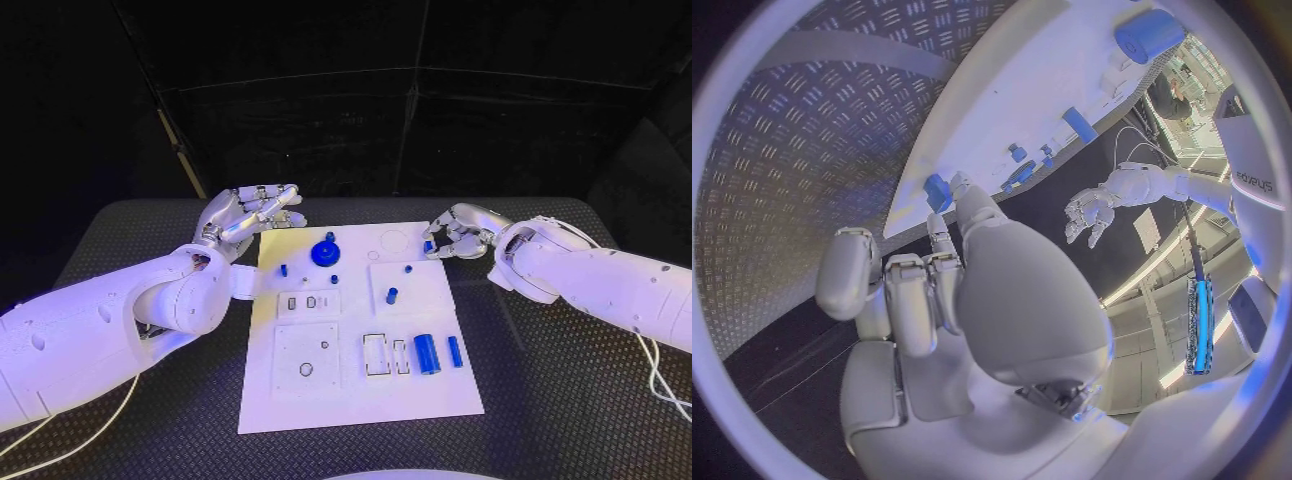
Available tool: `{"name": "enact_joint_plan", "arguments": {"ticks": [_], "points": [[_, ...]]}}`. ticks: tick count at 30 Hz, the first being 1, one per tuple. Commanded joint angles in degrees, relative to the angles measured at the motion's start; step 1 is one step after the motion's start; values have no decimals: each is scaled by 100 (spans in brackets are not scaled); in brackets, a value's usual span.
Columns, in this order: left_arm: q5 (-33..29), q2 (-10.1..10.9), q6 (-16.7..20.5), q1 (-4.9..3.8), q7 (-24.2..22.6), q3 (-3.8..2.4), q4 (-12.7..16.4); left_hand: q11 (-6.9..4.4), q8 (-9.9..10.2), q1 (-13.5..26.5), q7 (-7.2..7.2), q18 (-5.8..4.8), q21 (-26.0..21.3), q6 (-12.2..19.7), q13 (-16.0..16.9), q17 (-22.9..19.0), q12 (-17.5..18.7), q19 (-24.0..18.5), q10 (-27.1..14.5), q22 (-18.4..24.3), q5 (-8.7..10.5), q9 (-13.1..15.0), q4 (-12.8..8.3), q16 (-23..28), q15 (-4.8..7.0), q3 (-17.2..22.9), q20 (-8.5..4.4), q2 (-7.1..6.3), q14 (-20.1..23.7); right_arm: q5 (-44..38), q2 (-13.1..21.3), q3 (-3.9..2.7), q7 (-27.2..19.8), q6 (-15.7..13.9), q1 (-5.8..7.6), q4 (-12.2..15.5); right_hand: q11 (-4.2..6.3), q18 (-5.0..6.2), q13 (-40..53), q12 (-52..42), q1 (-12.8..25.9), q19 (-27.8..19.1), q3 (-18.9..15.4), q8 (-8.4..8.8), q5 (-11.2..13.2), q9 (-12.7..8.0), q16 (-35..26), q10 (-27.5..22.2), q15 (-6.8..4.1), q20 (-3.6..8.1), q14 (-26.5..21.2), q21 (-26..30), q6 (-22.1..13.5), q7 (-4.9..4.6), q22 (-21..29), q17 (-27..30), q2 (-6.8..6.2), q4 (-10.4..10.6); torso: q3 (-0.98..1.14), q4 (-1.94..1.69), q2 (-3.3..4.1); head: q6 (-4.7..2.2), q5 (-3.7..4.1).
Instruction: Assemble the parts on the task board
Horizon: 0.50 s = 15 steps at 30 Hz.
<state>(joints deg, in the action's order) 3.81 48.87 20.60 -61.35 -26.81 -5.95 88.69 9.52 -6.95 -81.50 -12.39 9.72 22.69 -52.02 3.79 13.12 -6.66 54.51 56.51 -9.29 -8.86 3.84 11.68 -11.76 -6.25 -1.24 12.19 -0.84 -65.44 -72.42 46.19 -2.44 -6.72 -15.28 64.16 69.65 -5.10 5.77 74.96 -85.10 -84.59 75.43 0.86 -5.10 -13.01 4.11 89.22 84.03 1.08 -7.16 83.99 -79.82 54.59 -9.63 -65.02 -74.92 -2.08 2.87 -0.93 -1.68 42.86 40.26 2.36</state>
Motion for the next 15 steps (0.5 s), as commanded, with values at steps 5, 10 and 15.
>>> {"name": "enact_joint_plan", "arguments": {"ticks": [5,10,15], "points": [[23,-9,-64,-7,-32,-5,-3,15,35,-76,-18,69,-20,-11,-4,7,19,-22,-2,5,23,-2,-31,29,-12,0,28,0,23,-261,0,-3,84,116,8,-2,46,-87,934,-33,-11,28,25,-46,1,-1,8,192,-56,39,550,-13,83,5,-20,-1270,69,-53,0,5,-3,8,13],[23,-12,-65,-7,-32,-5,-8,15,35,-76,-18,69,-20,-11,-4,7,19,-22,-2,5,23,-2,-31,29,-12,0,28,0,23,-281,-3,-3,93,126,8,-13,51,-88,944,-42,-15,32,46,-56,11,1,10,200,-60,42,551,-16,119,10,-26,-1277,89,-66,-1,2,-2,13,17],[23,-15,-65,-7,-31,-5,-11,15,35,-76,-18,69,-20,-11,-4,7,19,-22,-2,5,23,-2,-31,29,-12,0,28,0,23,-288,-17,-3,103,135,8,-23,62,-90,956,-51,4,39,73,-75,23,2,11,210,-69,49,552,-21,184,25,-37,-1281,120,-73,-1,4,-2,14,18]]}}
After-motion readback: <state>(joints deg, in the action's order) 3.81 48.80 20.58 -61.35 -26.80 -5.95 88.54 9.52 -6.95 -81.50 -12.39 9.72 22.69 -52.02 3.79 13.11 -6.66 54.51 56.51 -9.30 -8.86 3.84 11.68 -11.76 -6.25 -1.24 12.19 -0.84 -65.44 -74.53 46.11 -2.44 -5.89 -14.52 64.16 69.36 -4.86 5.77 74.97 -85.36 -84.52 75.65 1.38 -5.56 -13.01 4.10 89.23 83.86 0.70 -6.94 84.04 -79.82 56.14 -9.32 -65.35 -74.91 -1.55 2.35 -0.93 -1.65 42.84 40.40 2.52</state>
